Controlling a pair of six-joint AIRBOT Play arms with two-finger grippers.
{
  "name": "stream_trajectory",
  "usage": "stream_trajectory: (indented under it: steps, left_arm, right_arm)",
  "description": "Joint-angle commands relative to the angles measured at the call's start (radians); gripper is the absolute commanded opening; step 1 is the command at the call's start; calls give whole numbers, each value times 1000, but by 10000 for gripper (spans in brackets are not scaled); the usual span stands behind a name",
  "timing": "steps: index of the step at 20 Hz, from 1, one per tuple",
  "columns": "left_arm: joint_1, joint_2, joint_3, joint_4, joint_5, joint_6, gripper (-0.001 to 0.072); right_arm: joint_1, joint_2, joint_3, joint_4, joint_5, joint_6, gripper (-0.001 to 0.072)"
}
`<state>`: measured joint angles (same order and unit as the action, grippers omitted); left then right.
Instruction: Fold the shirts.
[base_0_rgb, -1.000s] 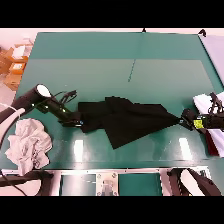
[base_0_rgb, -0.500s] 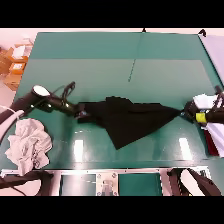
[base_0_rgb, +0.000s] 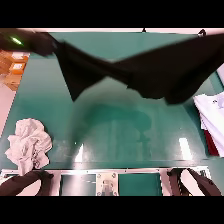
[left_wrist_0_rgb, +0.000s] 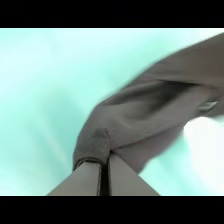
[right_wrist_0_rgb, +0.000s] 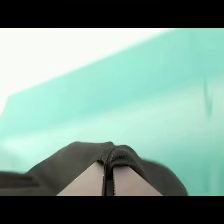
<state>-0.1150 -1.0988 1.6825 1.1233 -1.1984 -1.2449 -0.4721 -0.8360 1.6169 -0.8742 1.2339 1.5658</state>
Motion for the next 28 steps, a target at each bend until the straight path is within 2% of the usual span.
stream_trajectory:
  steps: [1, 4, 7, 9, 12, 16, 19, 23, 25, 27, 28]
  left_arm:
    - [1, 51, 185, 251, -57, -32, 26]
    - [1, 56, 162, 304, -182, -60, 26]
    - [1, 57, -9, 272, -222, -68, 26]
    - [0, 56, -201, 212, -220, -63, 26]
    - [1, 56, -530, 187, -123, -55, 26]
    - [0, 56, -862, 177, 16, -51, 26]
    - [0, 55, -993, 154, 82, -44, 26]
    - [0, 31, -1036, 147, 151, -45, 26]
    - [0, 16, -1036, 133, 148, -45, 27]
    - [0, 16, -1028, 129, 74, -44, 28]
    - [1, 16, -1012, 135, -5, -32, 69]
  right_arm:
    - [0, 3, 259, -65, -8, 39, 17]
    - [0, 29, 272, -132, 17, 51, 17]
    - [0, 51, 185, -137, 100, 50, 17]
    - [0, 76, 32, -137, 114, 49, 17]
    - [1, 85, -274, -140, 97, 45, 17]
    - [2, 76, -746, -138, -101, 18, 17]
    - [2, -8, -955, -94, -252, -42, 17]
    - [1, -214, -948, -27, -323, -129, 17]
    - [1, -291, -893, -25, -324, -138, 17]
    - [1, -324, -854, -27, -324, -157, 17]
    - [1, -328, -840, -27, -325, -165, 17]
